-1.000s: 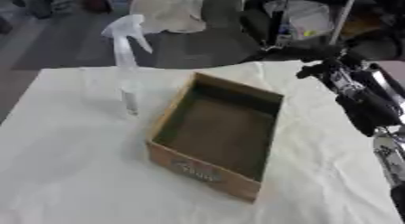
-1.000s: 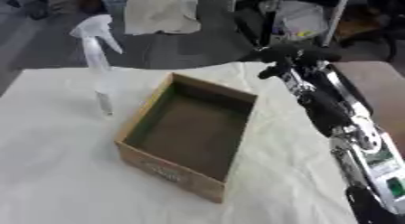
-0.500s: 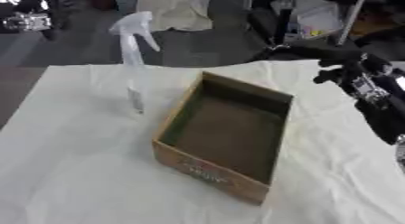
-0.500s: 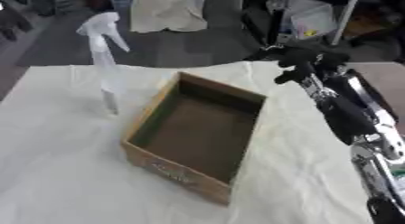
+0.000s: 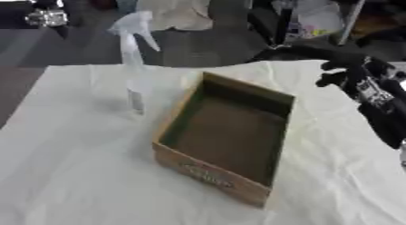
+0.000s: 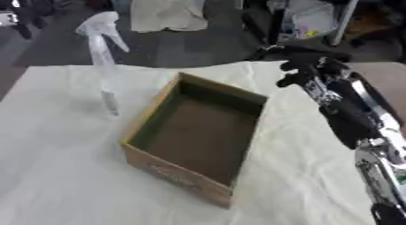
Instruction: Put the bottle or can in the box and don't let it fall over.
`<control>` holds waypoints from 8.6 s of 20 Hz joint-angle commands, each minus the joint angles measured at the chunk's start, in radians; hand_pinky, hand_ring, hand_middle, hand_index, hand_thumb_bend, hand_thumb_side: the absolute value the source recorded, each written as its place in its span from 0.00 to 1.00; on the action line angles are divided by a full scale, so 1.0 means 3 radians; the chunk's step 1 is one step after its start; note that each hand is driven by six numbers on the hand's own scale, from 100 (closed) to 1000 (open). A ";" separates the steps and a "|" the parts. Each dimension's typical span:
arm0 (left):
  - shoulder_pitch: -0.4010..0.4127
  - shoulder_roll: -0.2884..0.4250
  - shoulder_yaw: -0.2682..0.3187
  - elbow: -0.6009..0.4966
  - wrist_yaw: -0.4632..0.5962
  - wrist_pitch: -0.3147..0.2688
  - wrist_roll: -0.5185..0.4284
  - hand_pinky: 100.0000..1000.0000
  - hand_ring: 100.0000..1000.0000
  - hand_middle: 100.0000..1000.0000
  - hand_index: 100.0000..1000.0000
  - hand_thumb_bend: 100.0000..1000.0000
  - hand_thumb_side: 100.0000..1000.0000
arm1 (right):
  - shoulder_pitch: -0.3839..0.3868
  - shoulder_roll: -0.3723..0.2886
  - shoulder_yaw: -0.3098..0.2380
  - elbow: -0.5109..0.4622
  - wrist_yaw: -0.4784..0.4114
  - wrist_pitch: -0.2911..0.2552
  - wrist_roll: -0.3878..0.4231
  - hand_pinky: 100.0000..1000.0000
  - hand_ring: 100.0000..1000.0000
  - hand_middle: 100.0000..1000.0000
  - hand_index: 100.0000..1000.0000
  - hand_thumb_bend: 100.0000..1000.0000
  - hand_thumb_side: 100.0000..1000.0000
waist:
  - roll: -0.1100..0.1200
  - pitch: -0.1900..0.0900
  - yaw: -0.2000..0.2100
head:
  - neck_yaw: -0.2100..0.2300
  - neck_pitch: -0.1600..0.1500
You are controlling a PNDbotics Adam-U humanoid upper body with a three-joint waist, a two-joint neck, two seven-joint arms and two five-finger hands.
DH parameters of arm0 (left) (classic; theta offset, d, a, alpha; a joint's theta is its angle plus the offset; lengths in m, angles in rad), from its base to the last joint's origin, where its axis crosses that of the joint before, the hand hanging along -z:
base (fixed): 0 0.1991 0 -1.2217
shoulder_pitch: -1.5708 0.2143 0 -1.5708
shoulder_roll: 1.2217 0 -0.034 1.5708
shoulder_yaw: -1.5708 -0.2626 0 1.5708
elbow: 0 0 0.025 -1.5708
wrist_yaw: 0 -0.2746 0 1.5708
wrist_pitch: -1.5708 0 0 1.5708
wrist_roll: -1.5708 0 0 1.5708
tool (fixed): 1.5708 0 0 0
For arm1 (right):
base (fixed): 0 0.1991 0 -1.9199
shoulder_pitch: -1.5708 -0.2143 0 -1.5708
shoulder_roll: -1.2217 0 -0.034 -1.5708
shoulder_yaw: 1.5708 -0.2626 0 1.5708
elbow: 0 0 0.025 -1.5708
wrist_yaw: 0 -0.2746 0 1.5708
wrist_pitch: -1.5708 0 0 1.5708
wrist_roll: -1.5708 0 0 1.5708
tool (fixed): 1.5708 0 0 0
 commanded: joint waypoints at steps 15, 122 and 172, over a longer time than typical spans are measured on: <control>-0.0210 -0.0018 0.0150 0.0056 0.0220 -0.0092 0.0094 0.93 0.72 0.79 0.83 0.00 0.40 | -0.0039 -0.0023 0.0006 -0.0012 0.0040 0.0033 0.0066 0.92 0.62 0.67 0.75 0.00 0.44 | 0.0025 -0.0007 0.0006 | 0.0037 -0.0083; -0.0404 -0.0239 0.0398 0.0372 0.0408 -0.0236 0.0441 1.00 0.79 0.82 0.82 0.16 0.55 | -0.0141 0.0103 0.0030 -0.0003 0.0083 0.0148 0.0244 0.93 0.58 0.64 0.74 0.00 0.53 | 0.0061 0.0312 -0.0151 | 0.0273 -0.0491; -0.0411 -0.0284 0.0380 0.0409 0.0471 -0.0261 0.0500 0.93 0.65 0.73 0.73 0.00 0.44 | -0.0094 0.0154 0.0027 0.0032 0.0165 0.0204 0.0318 0.94 0.58 0.65 0.74 0.00 0.61 | 0.0085 0.0435 -0.0202 | 0.0341 -0.0464</control>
